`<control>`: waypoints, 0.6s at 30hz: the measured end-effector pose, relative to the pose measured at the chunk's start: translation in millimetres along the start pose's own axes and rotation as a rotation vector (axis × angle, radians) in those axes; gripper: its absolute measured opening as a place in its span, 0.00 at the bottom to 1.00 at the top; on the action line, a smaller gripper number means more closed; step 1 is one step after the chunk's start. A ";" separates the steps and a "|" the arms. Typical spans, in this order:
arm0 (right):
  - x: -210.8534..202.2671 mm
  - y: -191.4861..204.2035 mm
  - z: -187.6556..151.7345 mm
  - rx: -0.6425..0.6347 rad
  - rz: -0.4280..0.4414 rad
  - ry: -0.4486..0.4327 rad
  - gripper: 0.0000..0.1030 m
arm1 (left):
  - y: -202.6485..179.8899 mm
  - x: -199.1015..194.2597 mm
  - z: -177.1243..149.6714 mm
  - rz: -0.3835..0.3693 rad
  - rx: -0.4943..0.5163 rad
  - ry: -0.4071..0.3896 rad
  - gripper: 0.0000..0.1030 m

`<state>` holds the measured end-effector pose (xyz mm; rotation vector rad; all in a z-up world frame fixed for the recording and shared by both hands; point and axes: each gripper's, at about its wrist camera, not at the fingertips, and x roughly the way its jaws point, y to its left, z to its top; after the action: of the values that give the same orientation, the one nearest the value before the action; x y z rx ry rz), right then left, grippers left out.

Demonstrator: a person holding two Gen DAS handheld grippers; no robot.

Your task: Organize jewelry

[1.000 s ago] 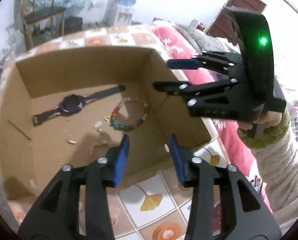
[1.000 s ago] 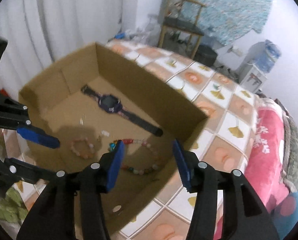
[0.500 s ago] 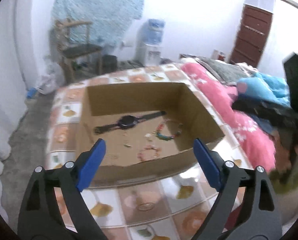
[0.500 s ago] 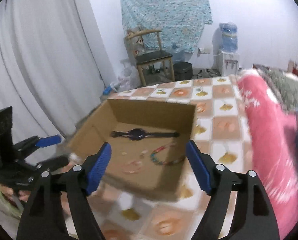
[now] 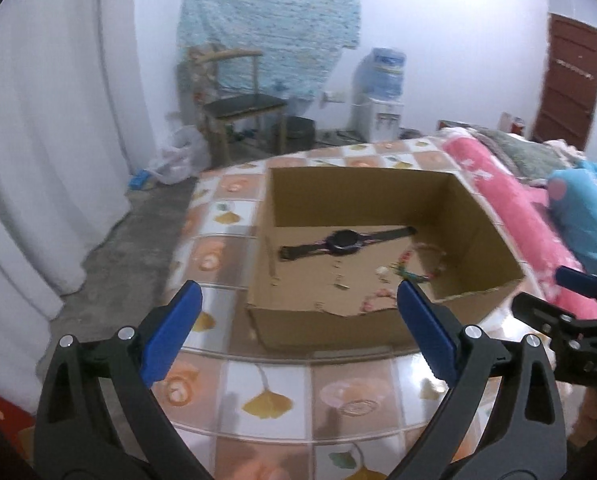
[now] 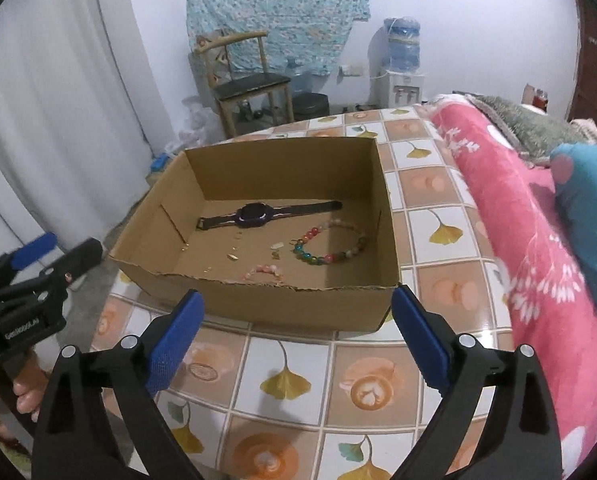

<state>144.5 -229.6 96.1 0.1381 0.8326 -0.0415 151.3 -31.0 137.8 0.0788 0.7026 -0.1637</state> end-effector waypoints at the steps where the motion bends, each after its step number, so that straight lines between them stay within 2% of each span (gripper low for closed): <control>1: 0.7 2.2 -0.1 -0.002 -0.010 0.001 0.91 | 1.0 0.5 -0.3 0.019 -0.002 0.001 0.92; 6: 3.9 8.2 -1.8 -0.009 -0.044 0.011 0.93 | 4.7 4.6 -0.7 0.091 -0.037 0.039 0.92; 11: 8.3 10.8 -2.8 -0.001 -0.040 0.037 0.93 | 8.7 10.7 1.9 0.078 -0.064 0.090 0.92; 18: 12.2 13.5 -0.8 -0.003 -0.044 0.053 0.93 | 12.9 11.6 2.0 0.089 -0.088 0.102 0.92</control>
<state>153.4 -215.9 88.0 0.1187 0.8889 -0.0784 163.5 -20.0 132.0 0.0341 0.8053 -0.0431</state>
